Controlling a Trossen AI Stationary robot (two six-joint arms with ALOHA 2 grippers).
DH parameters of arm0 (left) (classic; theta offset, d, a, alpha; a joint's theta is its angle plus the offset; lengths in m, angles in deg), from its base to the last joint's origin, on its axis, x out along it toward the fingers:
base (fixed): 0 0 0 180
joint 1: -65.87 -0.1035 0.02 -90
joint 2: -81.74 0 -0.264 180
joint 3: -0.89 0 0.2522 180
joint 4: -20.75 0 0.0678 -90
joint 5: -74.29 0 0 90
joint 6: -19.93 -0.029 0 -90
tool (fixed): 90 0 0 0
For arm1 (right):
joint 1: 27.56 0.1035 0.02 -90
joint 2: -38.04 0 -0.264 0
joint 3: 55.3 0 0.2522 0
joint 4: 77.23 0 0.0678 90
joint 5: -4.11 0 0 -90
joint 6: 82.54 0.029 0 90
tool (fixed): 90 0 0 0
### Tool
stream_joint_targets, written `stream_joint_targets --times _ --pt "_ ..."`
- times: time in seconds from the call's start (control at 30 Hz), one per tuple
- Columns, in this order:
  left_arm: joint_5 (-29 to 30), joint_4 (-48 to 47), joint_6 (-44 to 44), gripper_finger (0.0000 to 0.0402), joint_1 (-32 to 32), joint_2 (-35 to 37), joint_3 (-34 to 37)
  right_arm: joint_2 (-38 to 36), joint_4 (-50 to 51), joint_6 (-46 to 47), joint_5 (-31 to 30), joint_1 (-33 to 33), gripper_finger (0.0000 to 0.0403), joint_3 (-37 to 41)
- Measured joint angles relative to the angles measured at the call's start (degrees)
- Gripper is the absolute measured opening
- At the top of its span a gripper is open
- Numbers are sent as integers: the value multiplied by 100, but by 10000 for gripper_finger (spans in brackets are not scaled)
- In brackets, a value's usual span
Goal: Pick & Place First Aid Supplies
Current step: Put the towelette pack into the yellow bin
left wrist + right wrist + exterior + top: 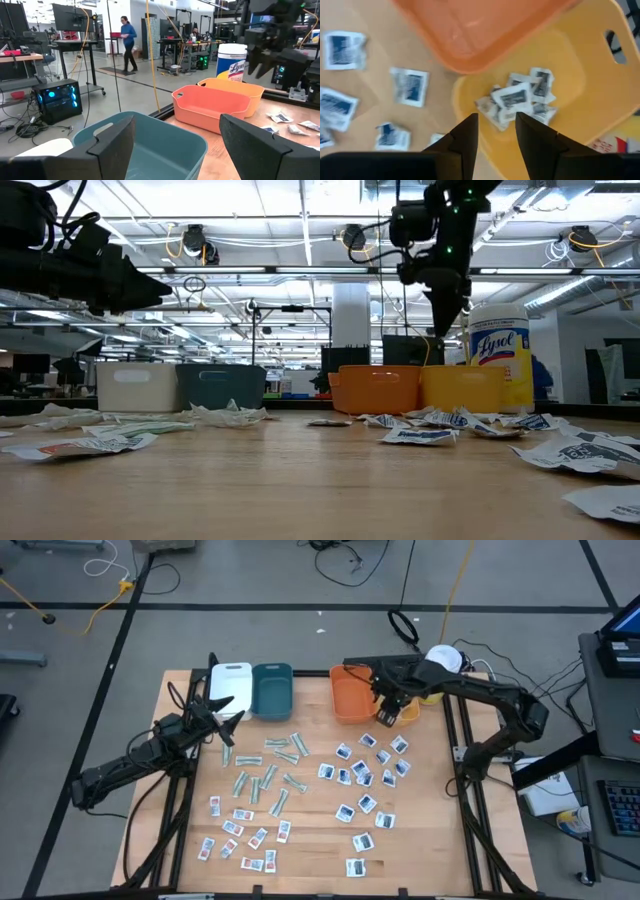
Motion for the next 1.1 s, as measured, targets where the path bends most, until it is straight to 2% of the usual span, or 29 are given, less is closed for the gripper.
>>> stream_joint_targets --times 0.2,0.3,0.4,0.77,1.1 --pt "0 1 2 296 0 0 2 0 77 116 13 708 125 -38" --pt "0 1 0 296 0 1 0 0 154 285 289 1154 125 -38" --pt "0 1 1 296 0 0 0 0 200 589 446 1655 125 -38" --pt "0 1 2 296 -1 0 2 0 244 1629 444 3645 125 -38" --pt "0 -1 0 296 -2 0 2 0 141 2729 438 4826 126 -38"
